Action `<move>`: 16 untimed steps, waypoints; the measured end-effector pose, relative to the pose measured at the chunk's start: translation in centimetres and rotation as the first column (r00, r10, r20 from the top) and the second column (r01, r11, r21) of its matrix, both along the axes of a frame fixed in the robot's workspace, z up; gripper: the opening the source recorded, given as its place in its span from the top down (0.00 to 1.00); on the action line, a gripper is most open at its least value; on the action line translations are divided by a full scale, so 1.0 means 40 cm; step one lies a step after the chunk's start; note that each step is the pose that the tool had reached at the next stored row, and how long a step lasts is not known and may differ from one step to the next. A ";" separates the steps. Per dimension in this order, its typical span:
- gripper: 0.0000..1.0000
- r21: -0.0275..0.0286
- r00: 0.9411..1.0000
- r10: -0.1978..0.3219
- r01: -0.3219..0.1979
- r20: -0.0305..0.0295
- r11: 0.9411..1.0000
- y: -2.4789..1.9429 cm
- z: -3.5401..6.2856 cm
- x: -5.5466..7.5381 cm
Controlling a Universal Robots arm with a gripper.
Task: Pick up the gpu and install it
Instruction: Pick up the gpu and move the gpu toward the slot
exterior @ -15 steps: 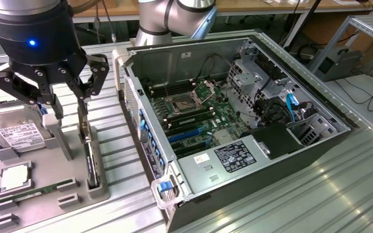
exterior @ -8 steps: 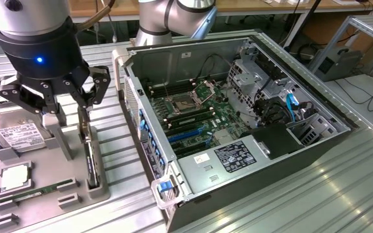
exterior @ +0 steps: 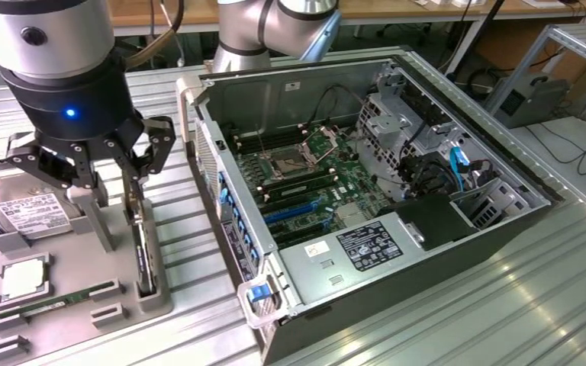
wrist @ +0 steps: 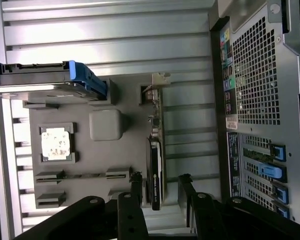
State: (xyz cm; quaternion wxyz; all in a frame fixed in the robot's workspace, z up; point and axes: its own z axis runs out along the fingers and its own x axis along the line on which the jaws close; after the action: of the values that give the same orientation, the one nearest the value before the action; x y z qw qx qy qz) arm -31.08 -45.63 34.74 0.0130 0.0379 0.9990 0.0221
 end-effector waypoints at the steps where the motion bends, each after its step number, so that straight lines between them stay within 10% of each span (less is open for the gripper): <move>1: 0.58 0.000 1.000 0.000 0.000 0.000 1.000 0.000 -0.004 0.000; 16: 0.58 0.000 1.000 0.000 0.000 0.000 1.000 0.000 -0.079 0.000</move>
State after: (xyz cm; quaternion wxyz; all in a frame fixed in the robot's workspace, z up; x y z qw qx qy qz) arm -31.07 -45.62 31.57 0.0131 0.0379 0.9990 0.0222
